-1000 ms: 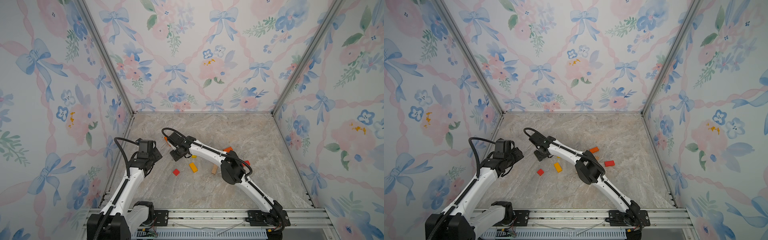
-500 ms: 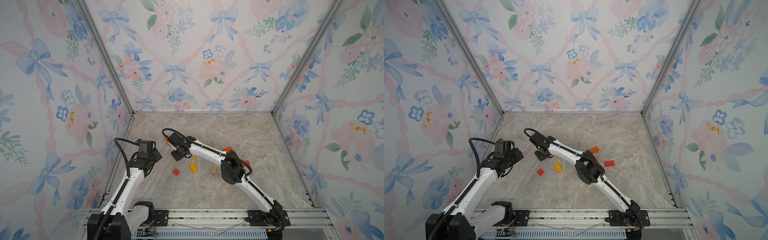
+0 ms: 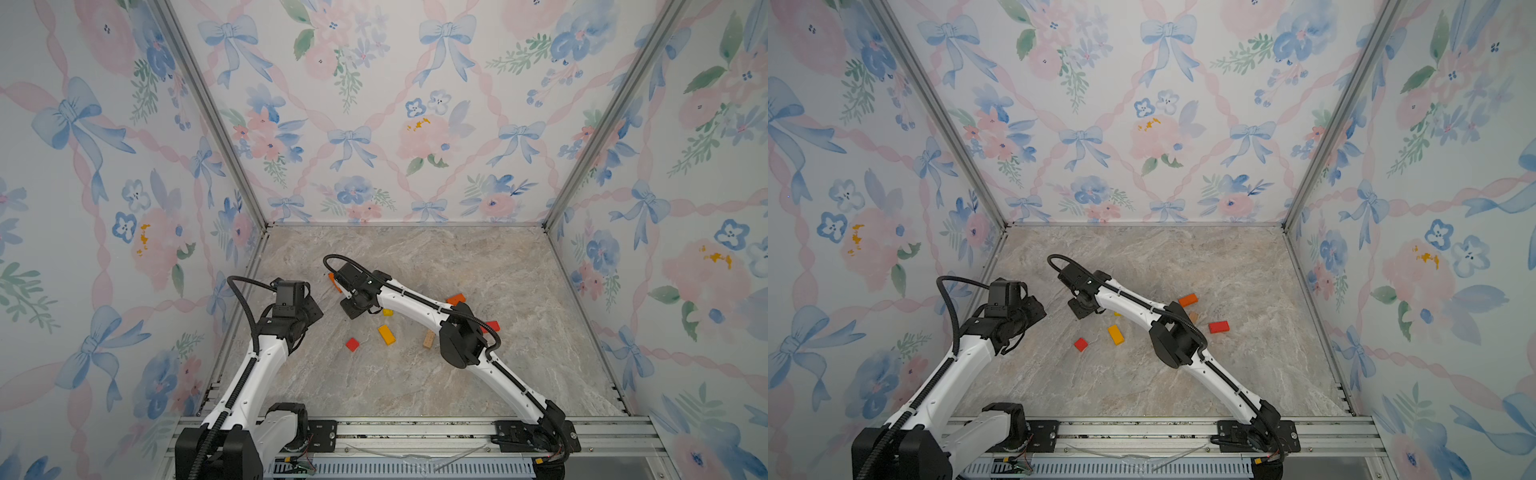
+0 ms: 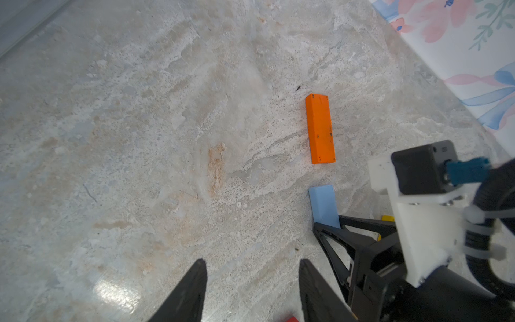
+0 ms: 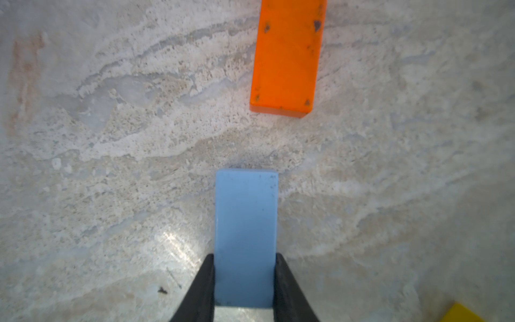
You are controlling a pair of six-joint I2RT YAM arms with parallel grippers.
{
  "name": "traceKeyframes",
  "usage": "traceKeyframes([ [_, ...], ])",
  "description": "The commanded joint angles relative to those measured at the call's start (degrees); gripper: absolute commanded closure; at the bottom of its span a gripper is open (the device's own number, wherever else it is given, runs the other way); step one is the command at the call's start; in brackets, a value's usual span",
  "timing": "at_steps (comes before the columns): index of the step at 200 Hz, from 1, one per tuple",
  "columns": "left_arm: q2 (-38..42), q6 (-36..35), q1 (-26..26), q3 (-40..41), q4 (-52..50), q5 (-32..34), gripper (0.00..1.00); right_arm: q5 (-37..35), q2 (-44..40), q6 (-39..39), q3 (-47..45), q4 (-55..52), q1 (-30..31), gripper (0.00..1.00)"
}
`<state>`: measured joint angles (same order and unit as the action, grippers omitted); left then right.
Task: Assemble the letter v with building blocks
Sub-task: Assemble the building block at the center of the board.
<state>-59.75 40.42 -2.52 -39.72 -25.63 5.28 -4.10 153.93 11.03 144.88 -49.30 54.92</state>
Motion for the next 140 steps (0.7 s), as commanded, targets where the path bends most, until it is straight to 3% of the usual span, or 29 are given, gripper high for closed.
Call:
traceKeyframes([
  [1,-0.4,-1.3,0.5,1.2,0.7,-0.7,0.44,-1.5,2.2,-0.7,1.5,-1.9,-0.9,0.80],
  [140,-1.1,-1.3,0.9,2.2,1.5,-1.4,0.44,-1.9,4.5,-1.3,4.8,-1.7,-1.5,0.78],
])
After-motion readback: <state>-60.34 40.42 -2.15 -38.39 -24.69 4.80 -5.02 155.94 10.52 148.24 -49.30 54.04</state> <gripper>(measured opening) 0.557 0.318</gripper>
